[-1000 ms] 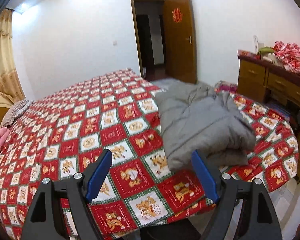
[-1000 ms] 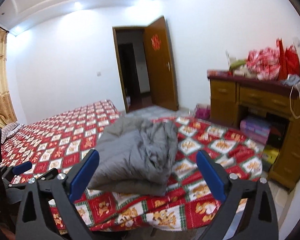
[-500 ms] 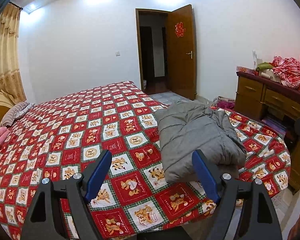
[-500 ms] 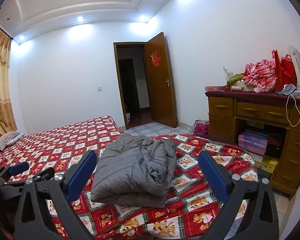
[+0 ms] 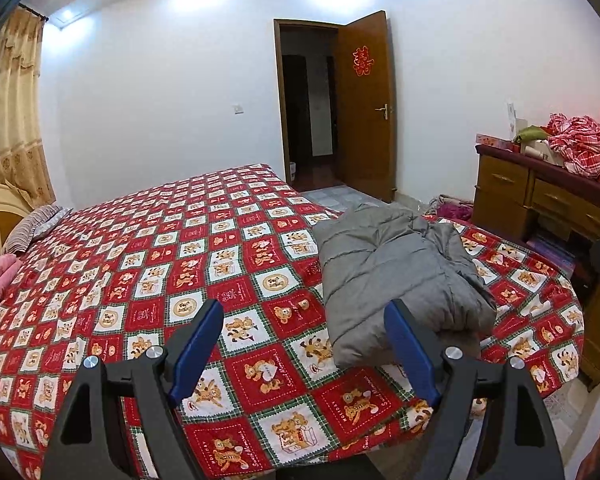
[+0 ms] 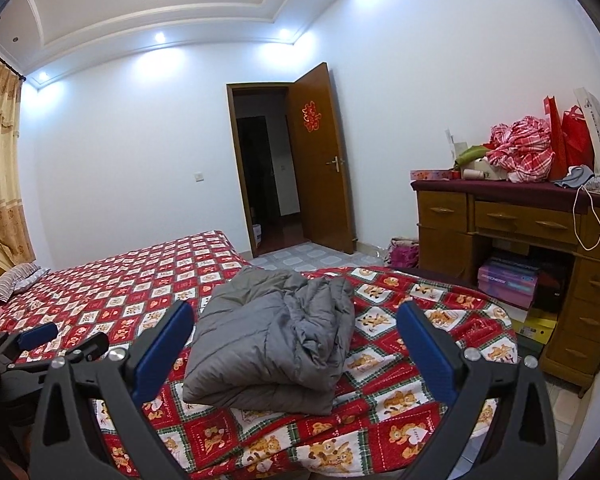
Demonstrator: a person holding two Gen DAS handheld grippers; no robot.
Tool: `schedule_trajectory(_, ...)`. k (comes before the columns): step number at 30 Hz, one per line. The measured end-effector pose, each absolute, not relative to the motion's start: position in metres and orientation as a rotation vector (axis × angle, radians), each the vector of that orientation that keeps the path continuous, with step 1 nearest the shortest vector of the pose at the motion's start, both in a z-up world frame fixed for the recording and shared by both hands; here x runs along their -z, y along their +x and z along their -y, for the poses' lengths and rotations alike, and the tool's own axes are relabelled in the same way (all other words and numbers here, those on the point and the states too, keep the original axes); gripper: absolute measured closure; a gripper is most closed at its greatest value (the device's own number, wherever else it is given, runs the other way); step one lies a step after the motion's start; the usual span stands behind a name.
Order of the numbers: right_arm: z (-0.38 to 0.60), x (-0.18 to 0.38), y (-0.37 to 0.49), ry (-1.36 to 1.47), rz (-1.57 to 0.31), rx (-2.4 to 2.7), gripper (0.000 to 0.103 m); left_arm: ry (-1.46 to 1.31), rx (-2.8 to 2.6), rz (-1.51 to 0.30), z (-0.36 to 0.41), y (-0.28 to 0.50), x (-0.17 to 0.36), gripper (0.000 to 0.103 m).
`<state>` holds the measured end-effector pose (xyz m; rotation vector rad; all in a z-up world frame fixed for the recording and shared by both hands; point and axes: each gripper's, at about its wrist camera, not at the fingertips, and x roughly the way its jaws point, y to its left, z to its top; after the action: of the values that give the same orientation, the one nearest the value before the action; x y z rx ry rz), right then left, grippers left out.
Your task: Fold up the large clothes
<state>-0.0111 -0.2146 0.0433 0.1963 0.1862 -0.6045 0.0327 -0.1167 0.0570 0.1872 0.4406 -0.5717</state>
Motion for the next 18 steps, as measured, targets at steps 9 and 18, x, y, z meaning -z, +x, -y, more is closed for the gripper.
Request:
schedule_trajectory(9,0.2184,-0.0435,-0.008,0.197,-0.193,0.593,0.0,0.189,0.569,-0.44,0.1183,0.0326,-0.0574,0.02)
schedule_trajectory(18,0.2193,-0.0434,-0.0077,0.202,-0.195,0.591,0.0,0.186,0.567,-0.442,0.1192,0.0327,-0.0571,0.02)
